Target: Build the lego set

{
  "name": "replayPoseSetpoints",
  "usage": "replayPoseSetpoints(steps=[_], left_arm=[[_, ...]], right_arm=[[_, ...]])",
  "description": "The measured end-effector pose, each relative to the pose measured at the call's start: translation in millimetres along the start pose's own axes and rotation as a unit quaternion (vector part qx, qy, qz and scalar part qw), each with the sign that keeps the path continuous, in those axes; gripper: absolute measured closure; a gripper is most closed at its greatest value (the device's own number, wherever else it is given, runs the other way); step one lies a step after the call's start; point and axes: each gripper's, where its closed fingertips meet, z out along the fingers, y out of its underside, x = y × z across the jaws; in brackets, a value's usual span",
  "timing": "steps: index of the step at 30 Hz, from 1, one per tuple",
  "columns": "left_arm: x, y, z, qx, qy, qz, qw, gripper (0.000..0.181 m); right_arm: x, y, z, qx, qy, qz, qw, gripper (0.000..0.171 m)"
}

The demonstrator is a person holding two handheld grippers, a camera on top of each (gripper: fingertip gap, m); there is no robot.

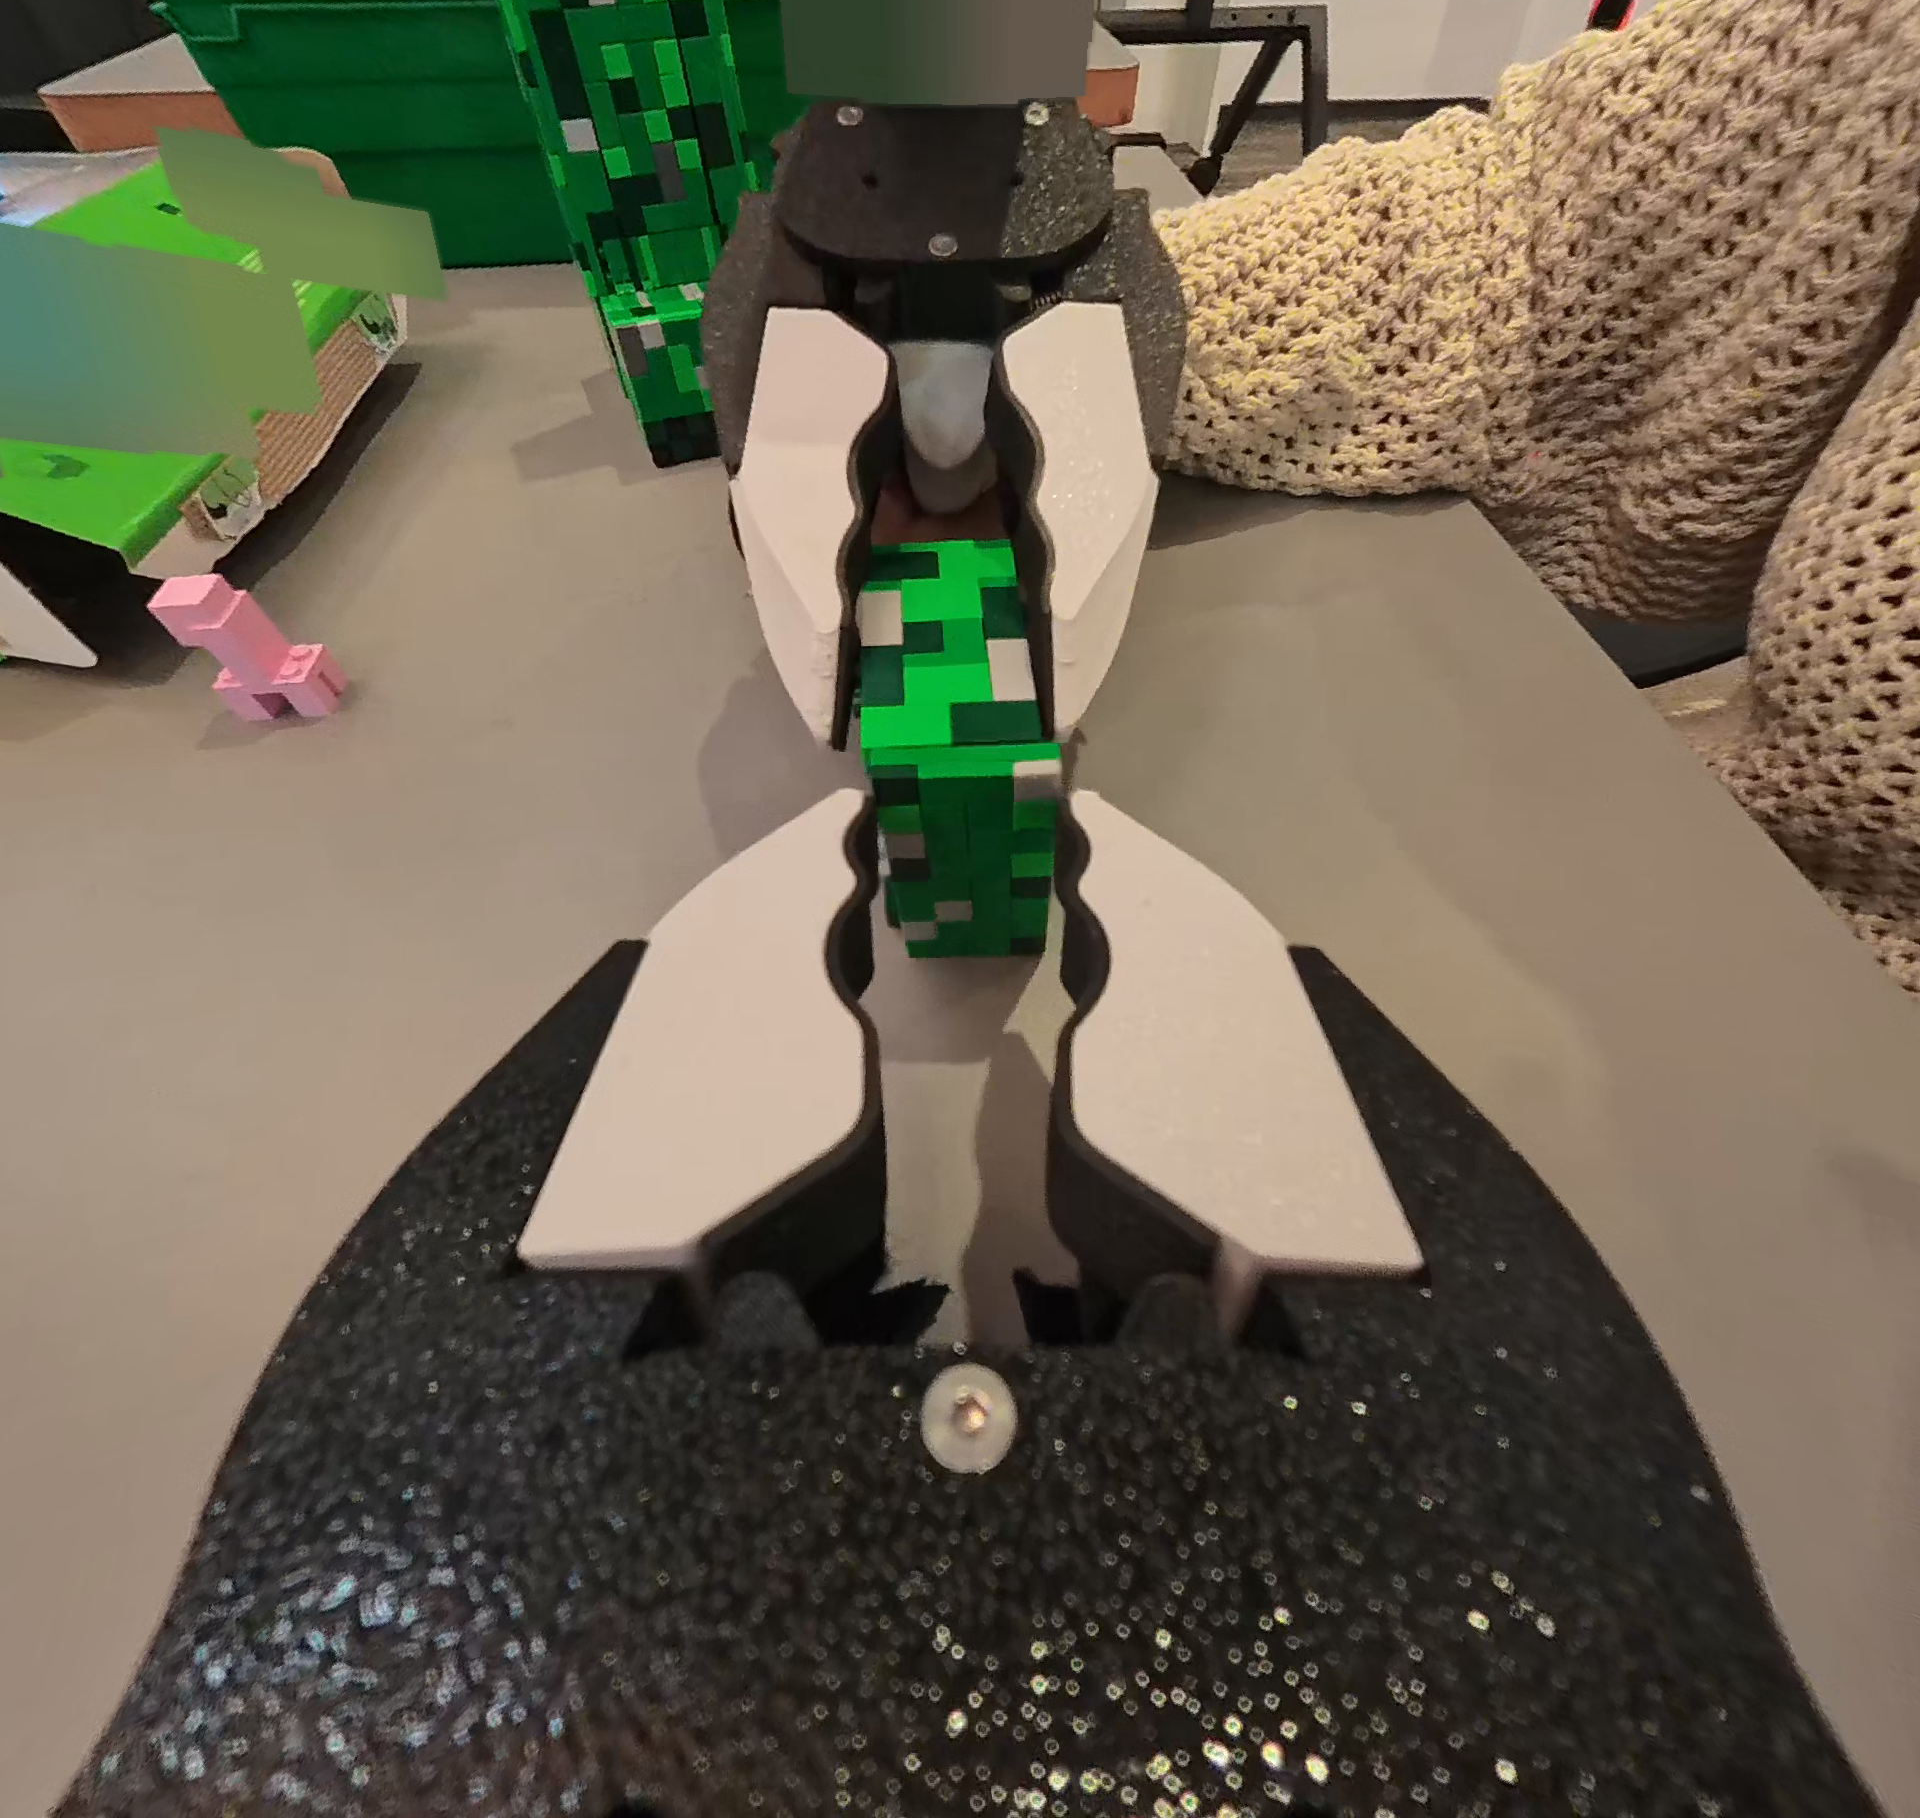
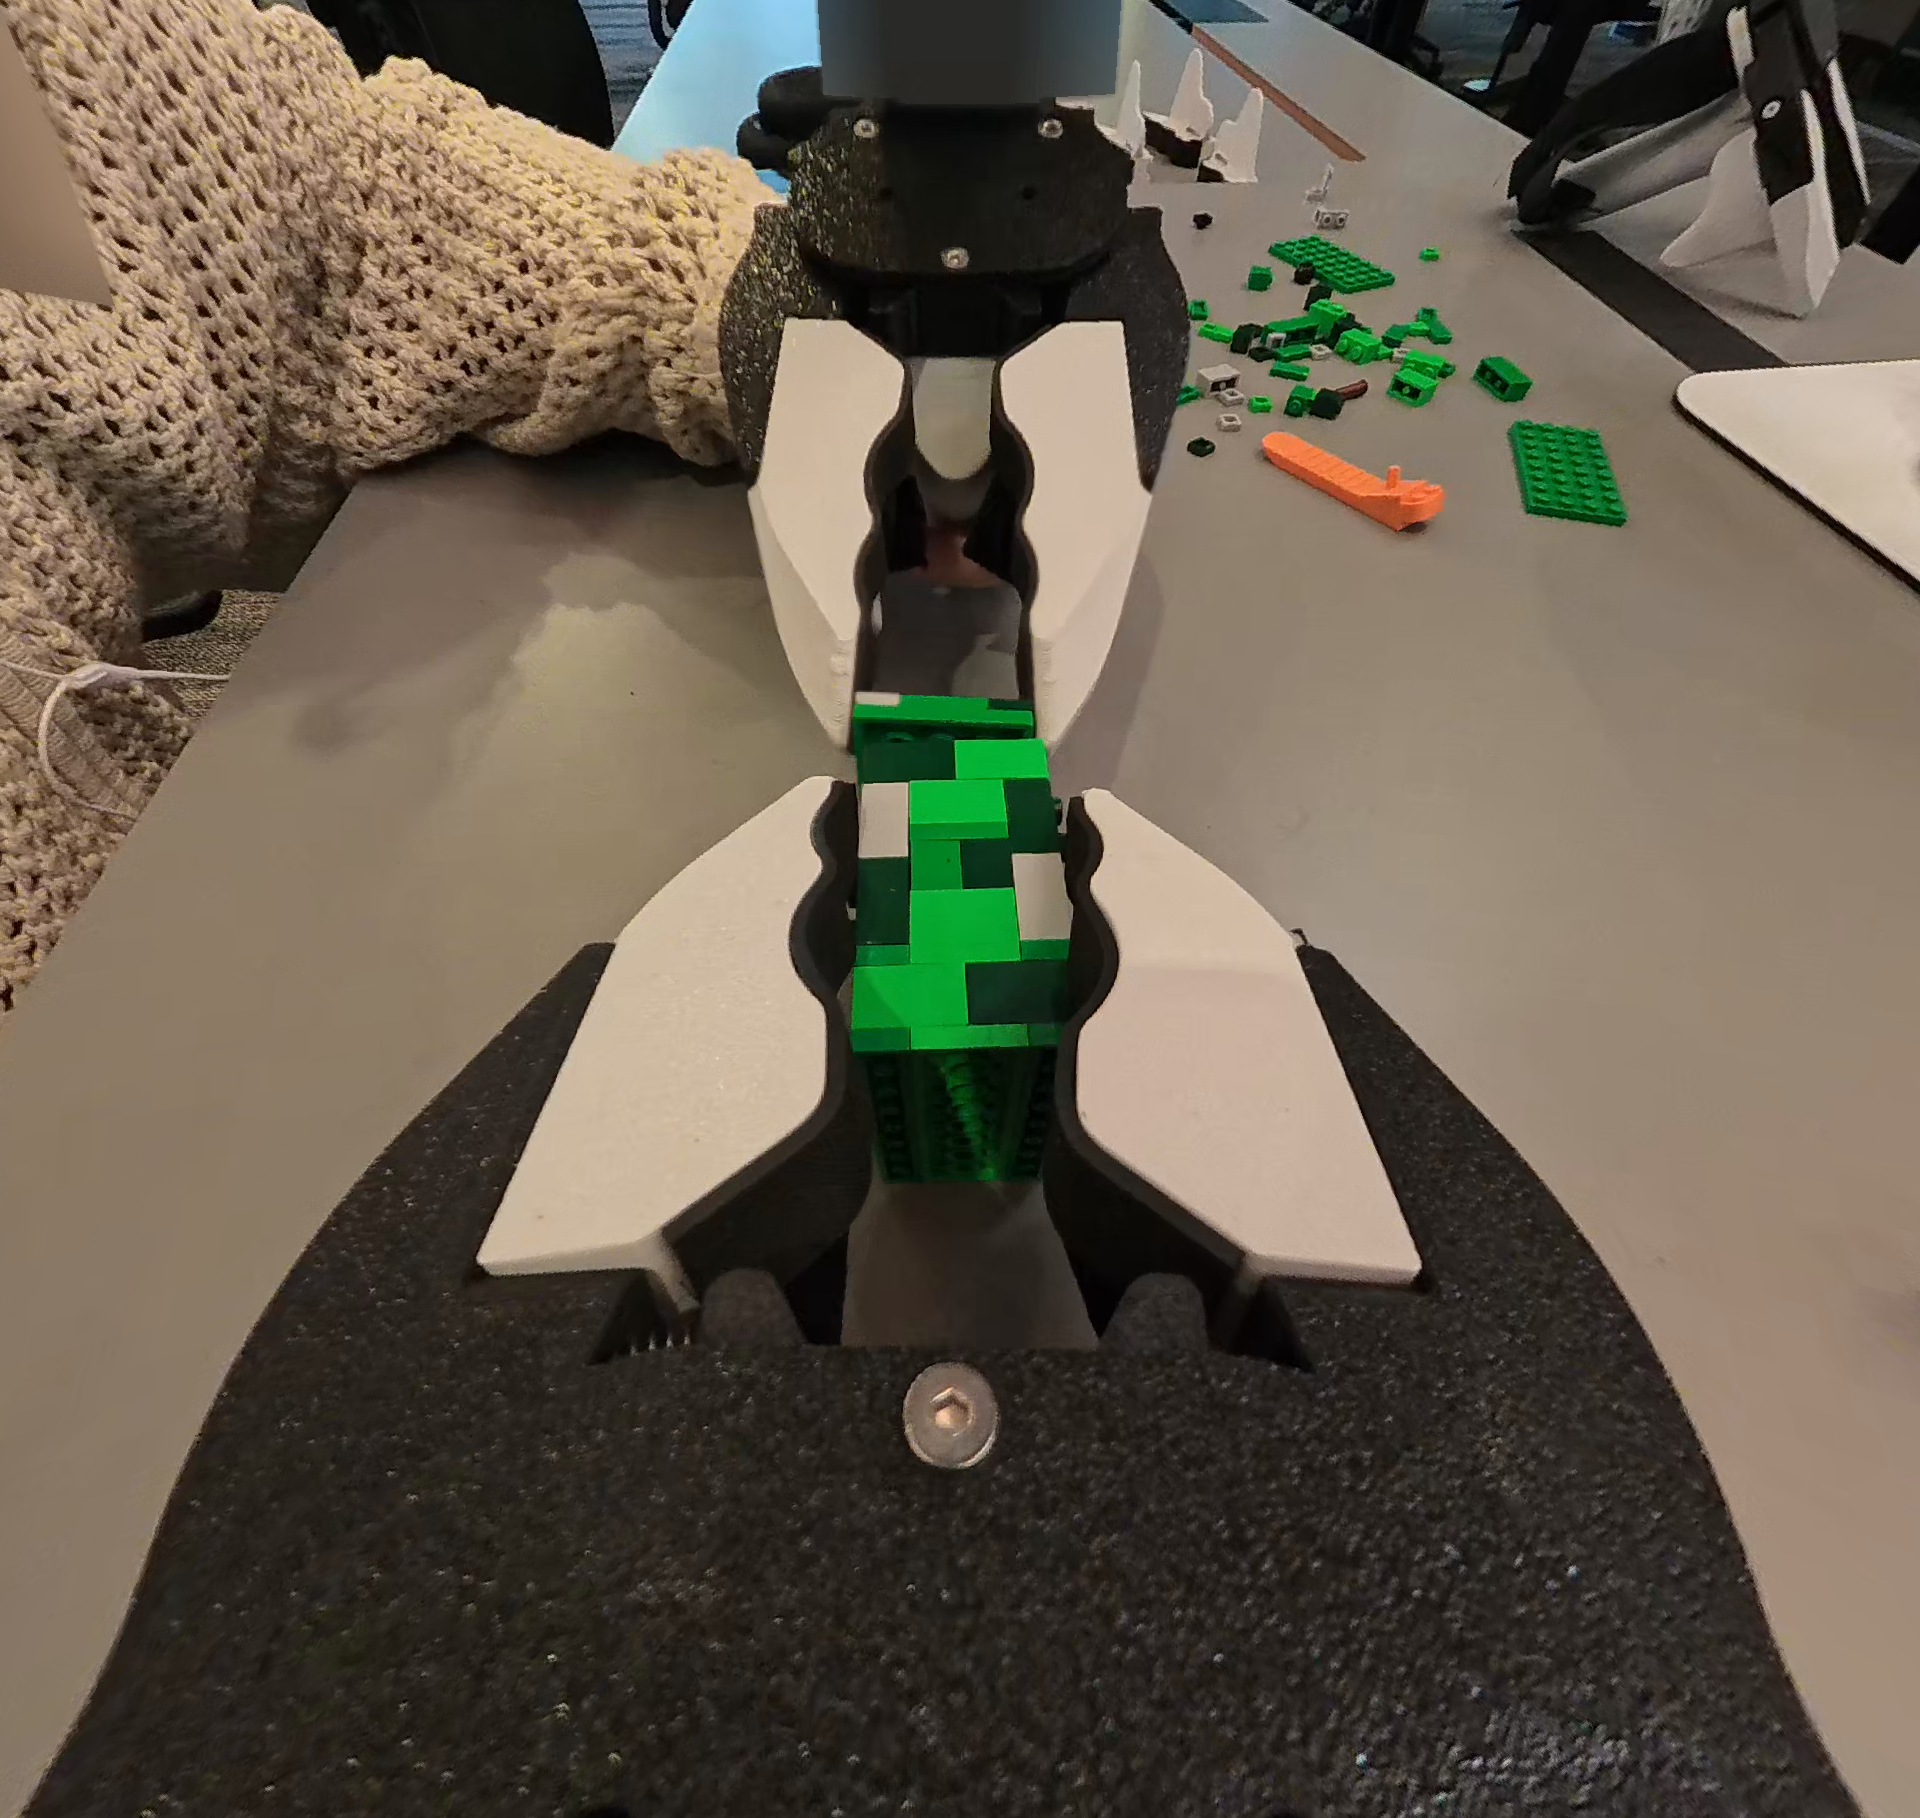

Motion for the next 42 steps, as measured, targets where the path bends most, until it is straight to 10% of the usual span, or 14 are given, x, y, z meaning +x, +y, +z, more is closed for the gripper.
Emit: replayPoseSetpoints(steps=[28,42], left_arm=[[-2,14,2,-0.046,-0.015,-0.015,0.999,0.138],[2,62,-56,-0.287,-0.011,-0.016,0.958,0.121]], right_arm=[[0,-1,3,0.002,0.001,0.002,1.000,0.133],[3,-18,-23,0.029,0.032,-0.042,0.998,0.128]])
